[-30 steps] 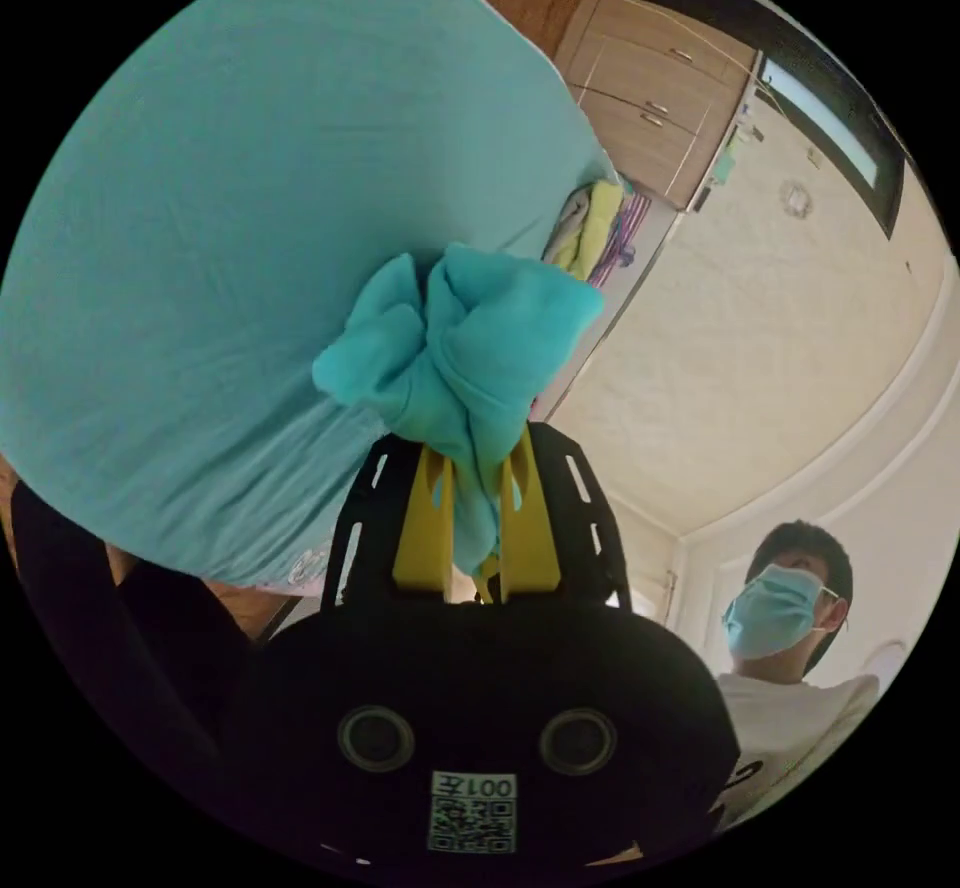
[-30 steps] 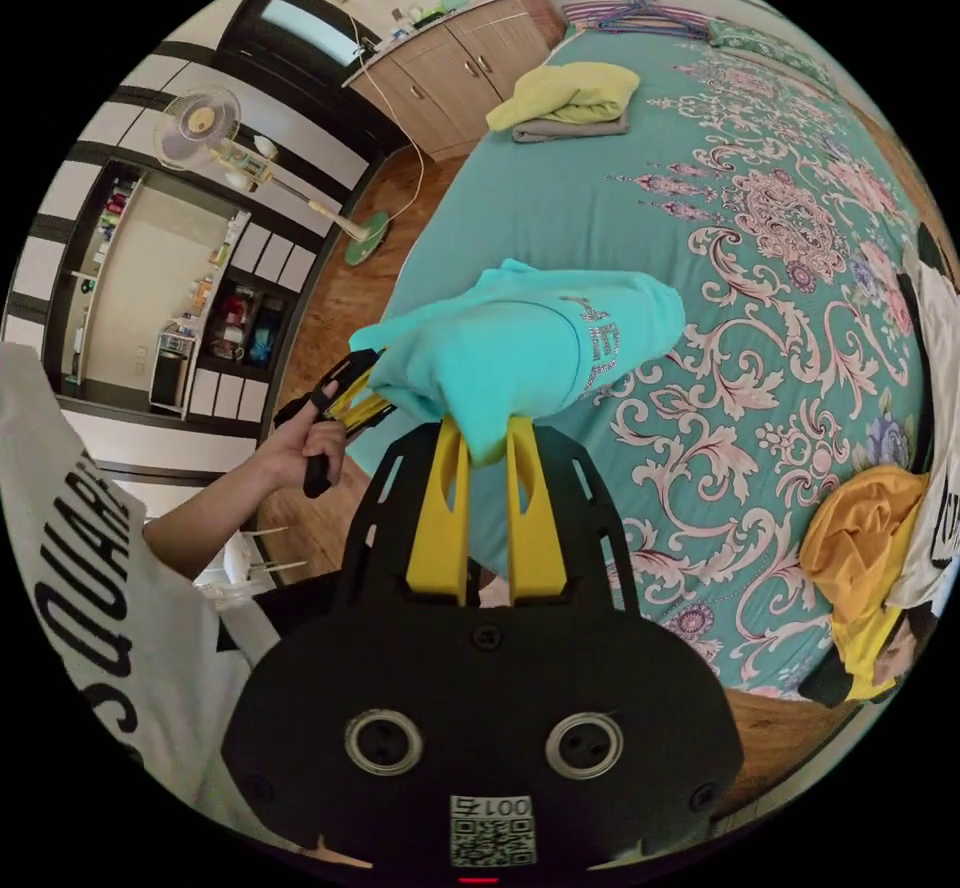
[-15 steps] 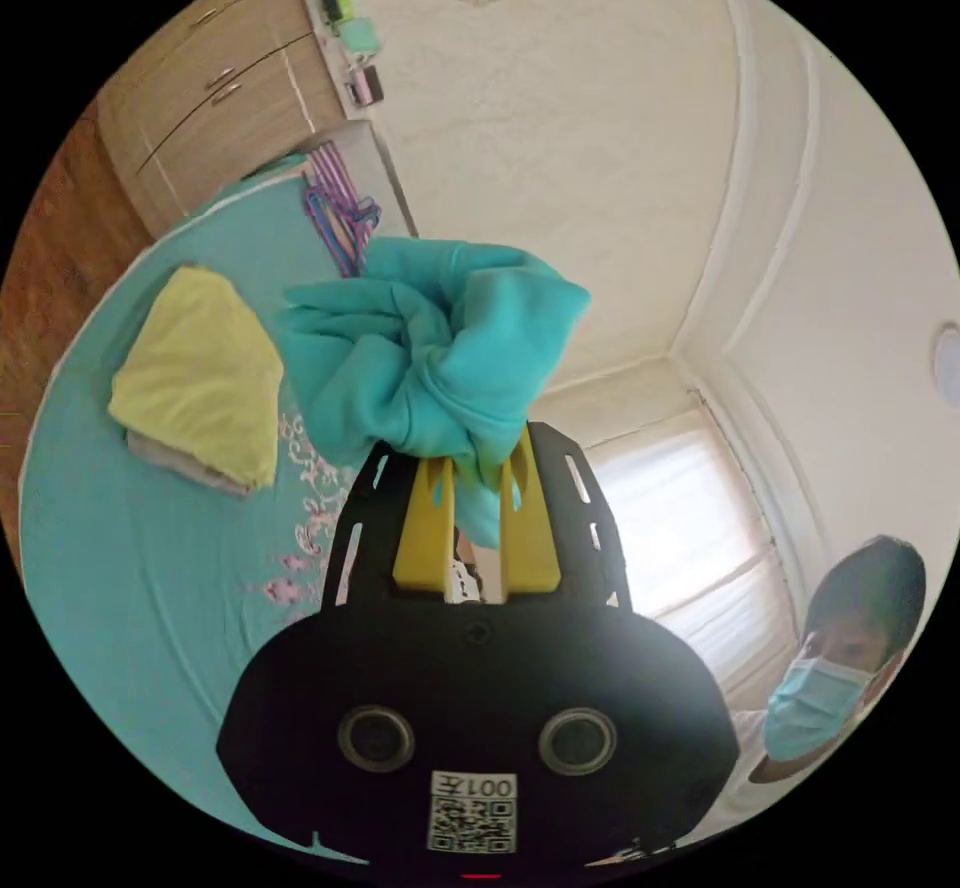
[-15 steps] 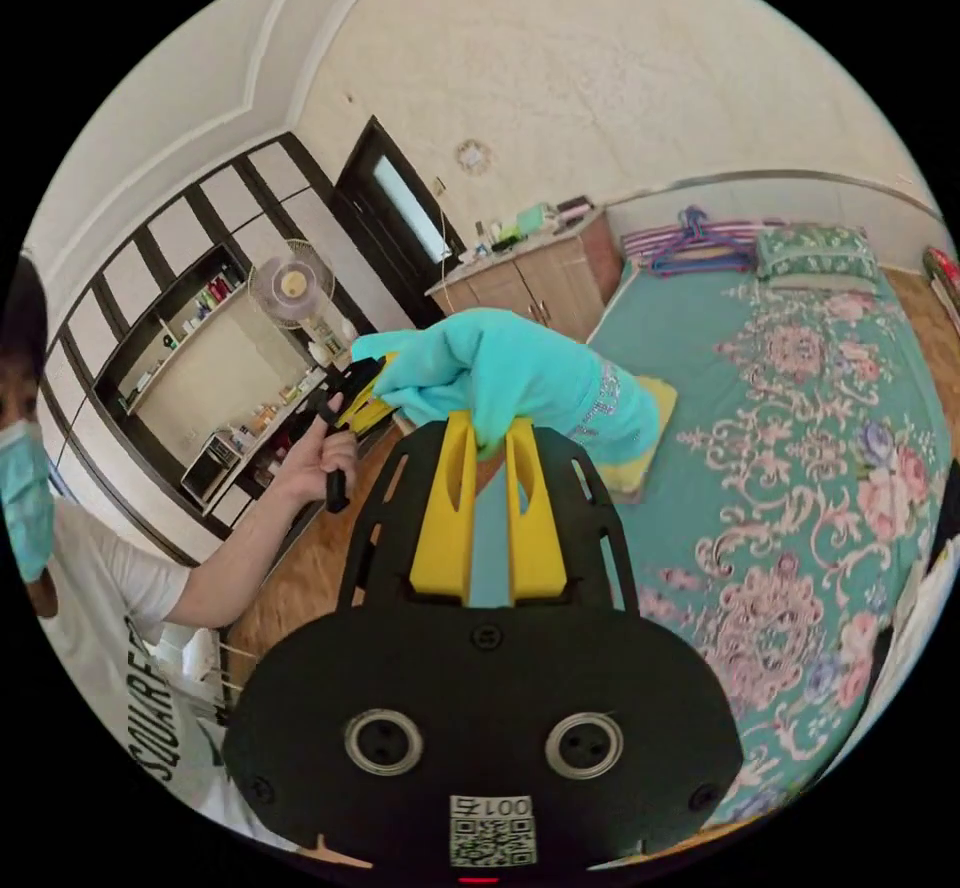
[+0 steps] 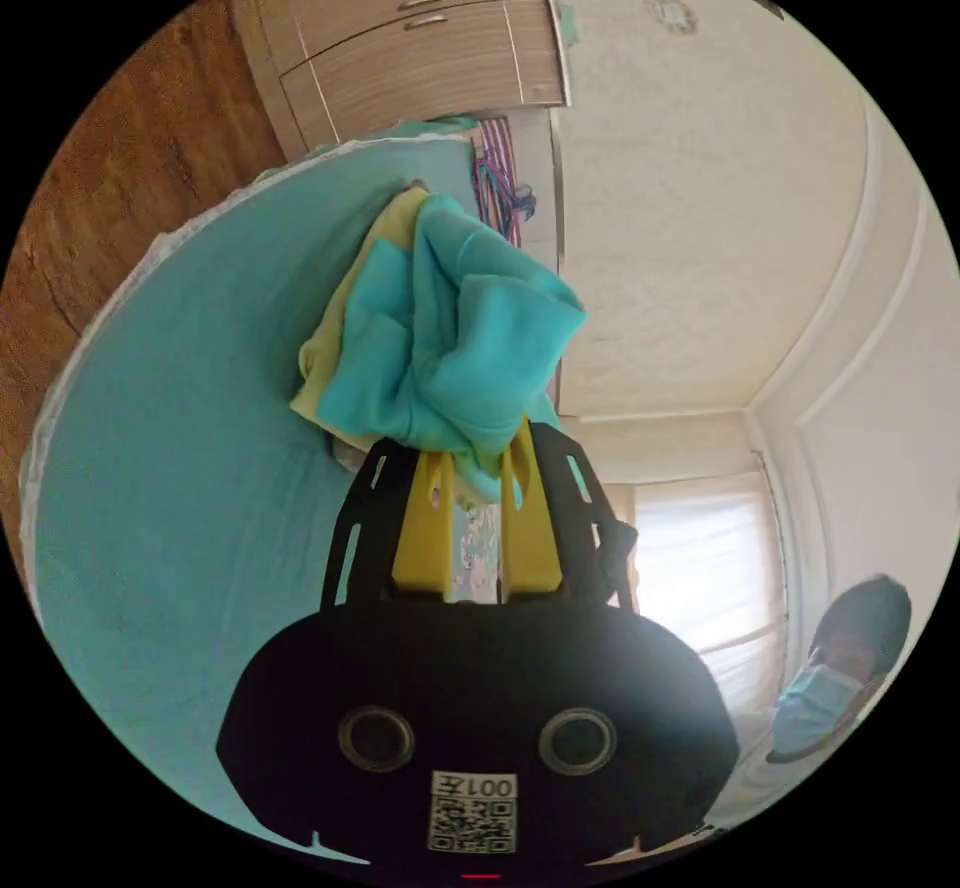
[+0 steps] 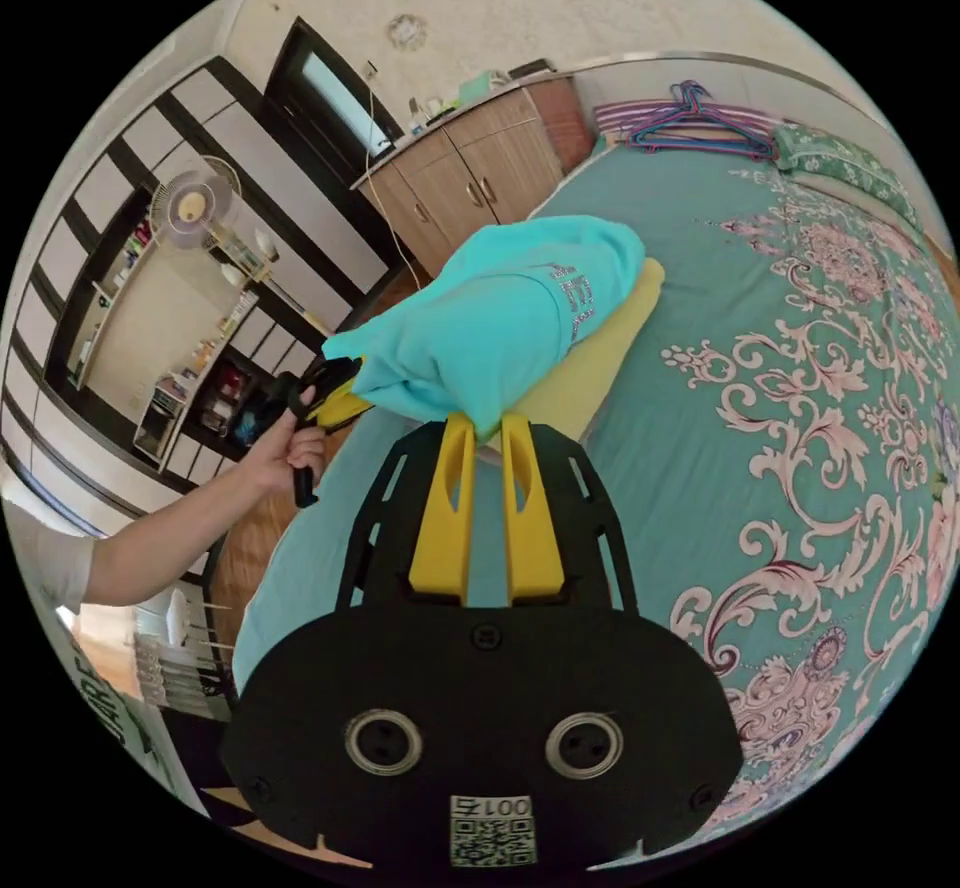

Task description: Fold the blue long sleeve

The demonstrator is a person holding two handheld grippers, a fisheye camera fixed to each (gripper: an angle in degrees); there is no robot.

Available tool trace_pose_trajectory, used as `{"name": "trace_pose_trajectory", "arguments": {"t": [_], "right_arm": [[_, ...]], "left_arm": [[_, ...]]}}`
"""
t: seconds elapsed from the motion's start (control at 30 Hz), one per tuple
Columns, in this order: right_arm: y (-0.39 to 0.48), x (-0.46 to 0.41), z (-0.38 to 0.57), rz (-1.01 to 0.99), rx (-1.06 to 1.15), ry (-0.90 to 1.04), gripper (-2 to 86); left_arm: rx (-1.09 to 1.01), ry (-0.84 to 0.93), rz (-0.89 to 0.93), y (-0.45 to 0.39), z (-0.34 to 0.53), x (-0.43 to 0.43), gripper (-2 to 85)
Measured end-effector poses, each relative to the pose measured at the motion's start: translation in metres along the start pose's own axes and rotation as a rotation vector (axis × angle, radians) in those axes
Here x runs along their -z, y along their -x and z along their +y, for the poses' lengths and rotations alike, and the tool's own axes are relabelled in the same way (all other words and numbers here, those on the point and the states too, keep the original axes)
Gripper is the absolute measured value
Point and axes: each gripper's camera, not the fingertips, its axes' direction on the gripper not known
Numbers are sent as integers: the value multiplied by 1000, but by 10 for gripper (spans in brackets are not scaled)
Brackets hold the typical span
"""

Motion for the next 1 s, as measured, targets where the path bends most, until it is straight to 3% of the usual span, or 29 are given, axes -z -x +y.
{"name": "trace_pose_trajectory", "arguments": {"t": [0.1,0.23,0.27,0.37,0.43,0.5,0.6,0.73,0.83,1.0], "right_arm": [[22,20,22,77,93,28,9],[88,63,25,357,288,-67,5],[108,65,16,386,350,-84,4],[142,29,-2,409,434,22,3],[150,-6,8,436,436,121,2],[153,-25,35,466,407,109,2],[160,-30,91,431,381,0,1],[192,-41,130,510,435,-18,1],[229,-20,154,646,462,-28,1],[313,71,274,956,508,-121,0]], "left_arm": [[-119,96,-240,-28,37,-8,27],[-343,-48,-728,-94,105,-18,-5],[-459,-71,-780,-111,120,-35,-7],[-661,71,-772,-126,147,-102,-9],[-639,145,-881,-110,164,-143,-9],[-619,240,-988,-81,187,-181,-9],[-674,179,-983,-59,240,-210,-10],[-729,228,-1052,-50,300,-257,-10],[-725,201,-1149,-60,357,-280,-10],[-1081,259,-1253,-88,525,-290,-10]]}}
